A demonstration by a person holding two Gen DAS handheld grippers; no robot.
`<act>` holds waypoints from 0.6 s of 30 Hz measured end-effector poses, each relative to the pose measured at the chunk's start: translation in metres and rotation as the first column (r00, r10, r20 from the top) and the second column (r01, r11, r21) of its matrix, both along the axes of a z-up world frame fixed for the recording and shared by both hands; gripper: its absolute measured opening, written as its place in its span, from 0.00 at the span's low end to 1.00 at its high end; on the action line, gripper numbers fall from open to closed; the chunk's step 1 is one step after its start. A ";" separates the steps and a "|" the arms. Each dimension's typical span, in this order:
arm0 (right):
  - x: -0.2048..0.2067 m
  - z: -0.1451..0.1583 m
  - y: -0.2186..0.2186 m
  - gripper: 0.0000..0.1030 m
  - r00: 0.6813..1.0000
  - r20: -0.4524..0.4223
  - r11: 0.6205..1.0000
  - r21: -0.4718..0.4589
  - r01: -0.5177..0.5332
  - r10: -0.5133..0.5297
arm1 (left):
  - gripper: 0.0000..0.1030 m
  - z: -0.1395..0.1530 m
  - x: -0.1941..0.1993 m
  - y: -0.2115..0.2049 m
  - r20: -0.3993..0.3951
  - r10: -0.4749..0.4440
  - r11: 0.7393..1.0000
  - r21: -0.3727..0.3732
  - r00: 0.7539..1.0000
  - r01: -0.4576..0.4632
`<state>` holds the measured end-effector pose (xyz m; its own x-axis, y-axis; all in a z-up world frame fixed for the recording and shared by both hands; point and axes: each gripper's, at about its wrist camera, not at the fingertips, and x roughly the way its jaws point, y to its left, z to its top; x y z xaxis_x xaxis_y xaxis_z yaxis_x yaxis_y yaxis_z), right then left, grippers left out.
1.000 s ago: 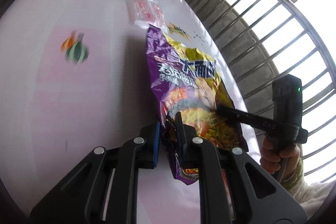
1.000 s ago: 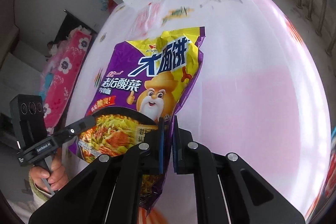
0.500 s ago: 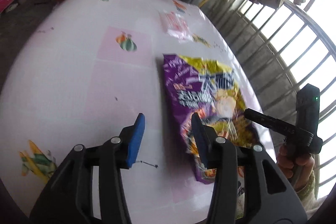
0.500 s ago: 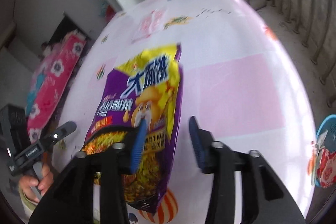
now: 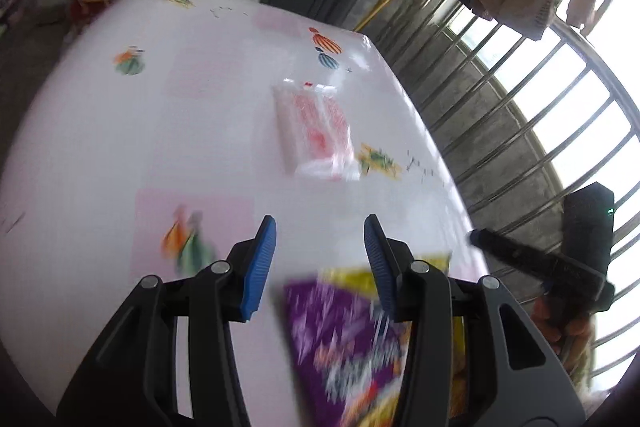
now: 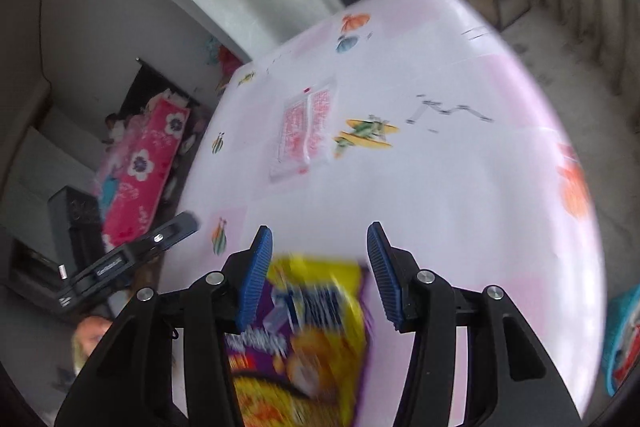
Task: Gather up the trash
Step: 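Grasp the clear plastic packet with the left tool while the right tool holds the noodle bag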
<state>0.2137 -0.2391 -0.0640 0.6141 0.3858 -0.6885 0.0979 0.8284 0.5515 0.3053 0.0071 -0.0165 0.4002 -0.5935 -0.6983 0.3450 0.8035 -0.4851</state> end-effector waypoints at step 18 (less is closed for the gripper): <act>0.139 -0.063 0.019 0.11 0.985 -0.167 0.982 0.190 -0.001 0.033 | 0.25 -0.060 0.100 -0.038 -0.216 0.075 0.992 -0.084 0.974 -0.095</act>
